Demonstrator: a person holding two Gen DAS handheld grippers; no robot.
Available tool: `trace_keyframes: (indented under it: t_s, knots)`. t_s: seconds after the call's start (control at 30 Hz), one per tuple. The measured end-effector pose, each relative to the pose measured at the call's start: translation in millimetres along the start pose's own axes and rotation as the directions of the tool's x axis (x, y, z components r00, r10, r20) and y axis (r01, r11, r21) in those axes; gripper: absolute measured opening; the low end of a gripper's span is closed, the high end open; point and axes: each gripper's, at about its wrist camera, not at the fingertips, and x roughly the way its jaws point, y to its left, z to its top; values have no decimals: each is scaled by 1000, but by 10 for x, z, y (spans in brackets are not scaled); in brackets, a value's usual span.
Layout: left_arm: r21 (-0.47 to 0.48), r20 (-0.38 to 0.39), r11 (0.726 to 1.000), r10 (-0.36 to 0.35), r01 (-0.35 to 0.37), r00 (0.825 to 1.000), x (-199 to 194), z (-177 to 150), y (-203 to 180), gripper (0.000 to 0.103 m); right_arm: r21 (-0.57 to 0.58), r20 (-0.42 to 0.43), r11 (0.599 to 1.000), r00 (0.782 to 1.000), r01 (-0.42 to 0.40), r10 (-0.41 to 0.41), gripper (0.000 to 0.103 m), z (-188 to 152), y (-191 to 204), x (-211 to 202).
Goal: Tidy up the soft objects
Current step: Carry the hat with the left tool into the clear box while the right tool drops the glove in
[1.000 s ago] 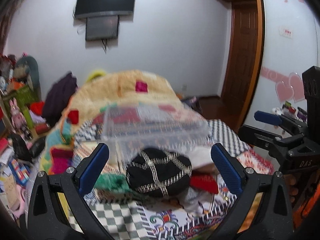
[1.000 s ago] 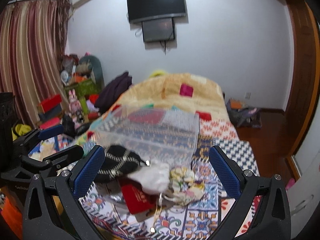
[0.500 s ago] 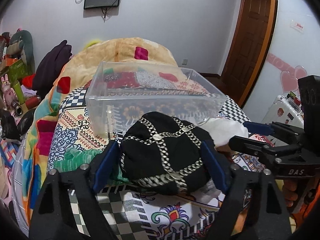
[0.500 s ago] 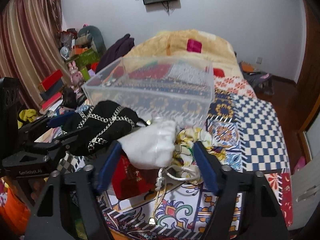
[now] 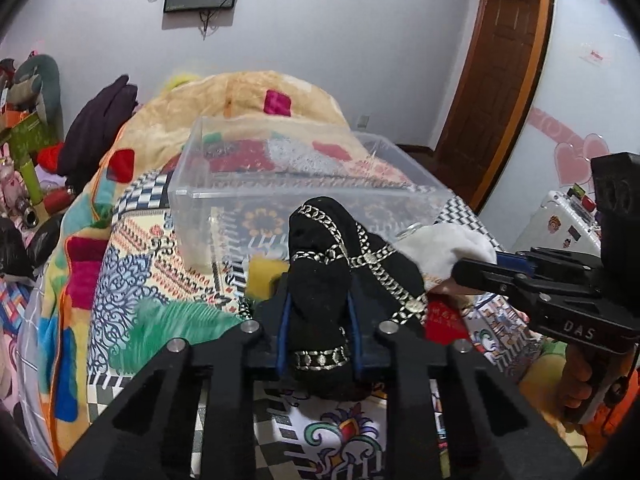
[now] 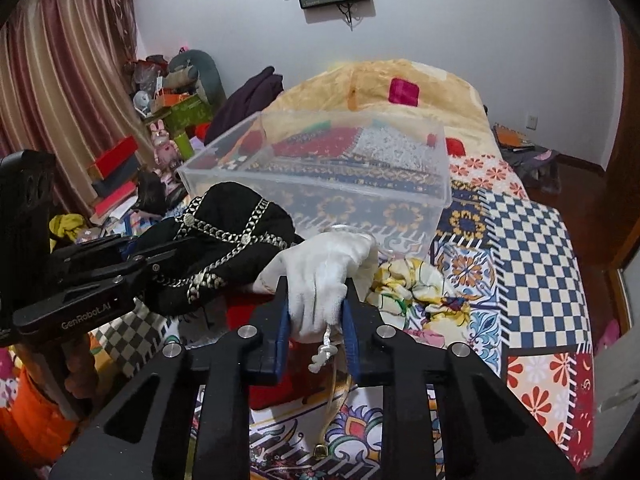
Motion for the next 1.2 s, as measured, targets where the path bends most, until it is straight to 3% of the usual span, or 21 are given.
trace_keyframes:
  t_s: [0.53,0.7,0.83,0.97,1.2]
  knots:
    - [-15,174,996,-86,90,981,-567,536,115,21,13,189,999,981,40,-42,18,412,-75,-476]
    - [-13,217,999,-45,49,975,-535,796,160,21,16,229,997,971,70,-72,18,616,-159,-422]
    - [-39,210,999,-3,11,978,-358,967,270,21,26,231,997,970,76,-80,18,742,-238,-310]
    - [-25,178,996,85,-82,980,-56,1066,327,21,24,204,996,975,91,-94,18,858,-308,-105]
    - [20,51,992,122,-124,991,571,1102,393,21,2,110,996,990,91,-91,18,919,-339,299]
